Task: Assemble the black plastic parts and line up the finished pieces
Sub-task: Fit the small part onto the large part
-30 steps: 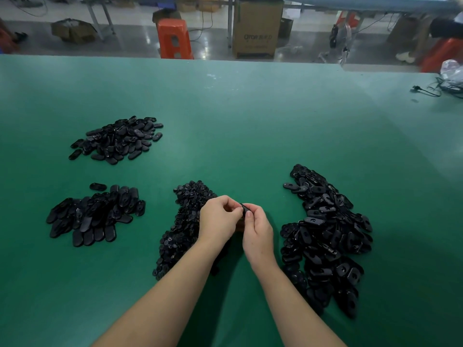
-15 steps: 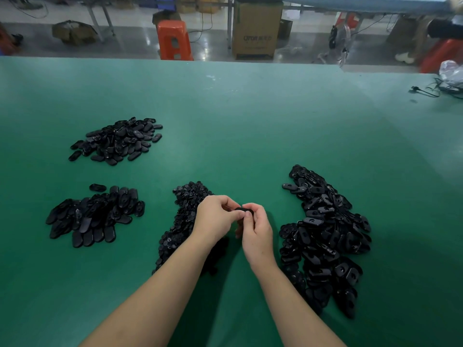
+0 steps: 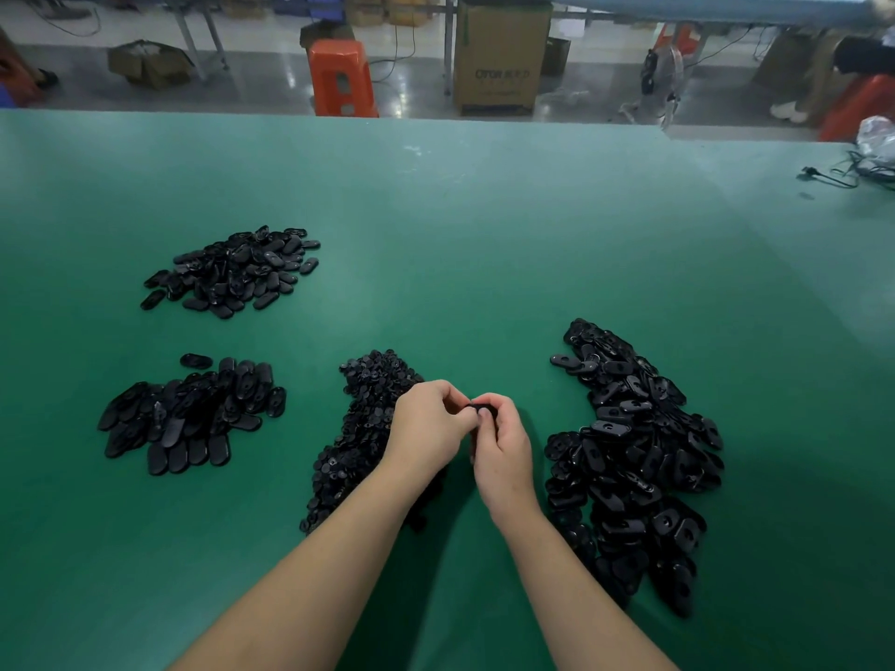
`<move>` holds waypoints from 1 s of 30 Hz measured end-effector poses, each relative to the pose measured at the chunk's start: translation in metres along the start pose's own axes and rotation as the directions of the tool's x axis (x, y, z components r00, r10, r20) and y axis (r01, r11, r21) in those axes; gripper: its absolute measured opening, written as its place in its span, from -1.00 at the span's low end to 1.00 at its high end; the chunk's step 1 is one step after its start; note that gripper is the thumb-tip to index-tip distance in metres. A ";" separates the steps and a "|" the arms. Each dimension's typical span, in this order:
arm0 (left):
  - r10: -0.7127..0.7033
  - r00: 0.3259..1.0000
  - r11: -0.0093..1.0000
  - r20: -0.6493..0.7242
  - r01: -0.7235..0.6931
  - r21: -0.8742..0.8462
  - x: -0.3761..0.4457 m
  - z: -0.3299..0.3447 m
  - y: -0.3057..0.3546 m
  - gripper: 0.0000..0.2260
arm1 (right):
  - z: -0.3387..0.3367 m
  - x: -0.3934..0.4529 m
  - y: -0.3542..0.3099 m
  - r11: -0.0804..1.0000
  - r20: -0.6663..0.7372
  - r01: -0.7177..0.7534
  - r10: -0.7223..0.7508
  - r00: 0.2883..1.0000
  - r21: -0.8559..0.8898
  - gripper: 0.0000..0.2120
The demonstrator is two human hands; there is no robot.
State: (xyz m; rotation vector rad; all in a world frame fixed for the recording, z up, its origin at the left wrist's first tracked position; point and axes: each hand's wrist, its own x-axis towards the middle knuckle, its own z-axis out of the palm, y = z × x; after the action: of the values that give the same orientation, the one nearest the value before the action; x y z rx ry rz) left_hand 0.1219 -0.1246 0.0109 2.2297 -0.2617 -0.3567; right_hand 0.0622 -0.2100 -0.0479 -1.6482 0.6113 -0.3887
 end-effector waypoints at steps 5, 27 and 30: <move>0.032 0.999 0.998 -0.037 -0.030 0.053 -0.002 0.006 0.002 -0.92 | 0.000 0.001 0.000 1.000 -0.019 0.005 -0.006 1.000 -0.014 -0.80; 0.207 0.978 0.894 -0.028 -0.178 0.411 0.001 -0.043 -0.019 -0.97 | 0.001 -0.003 0.000 0.996 0.017 0.089 -0.089 0.996 0.027 -0.84; 0.171 0.970 0.906 -0.172 -0.086 0.415 0.005 -0.074 -0.043 -0.94 | 0.001 -0.005 -0.001 0.997 0.054 0.073 -0.072 0.996 -0.014 -0.87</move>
State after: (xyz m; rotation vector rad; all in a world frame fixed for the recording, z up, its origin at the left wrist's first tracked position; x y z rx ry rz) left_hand 0.1548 -0.0460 0.0218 2.6171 -0.3998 0.0077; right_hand 0.0588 -0.2067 -0.0469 -1.6938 0.5166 -0.3918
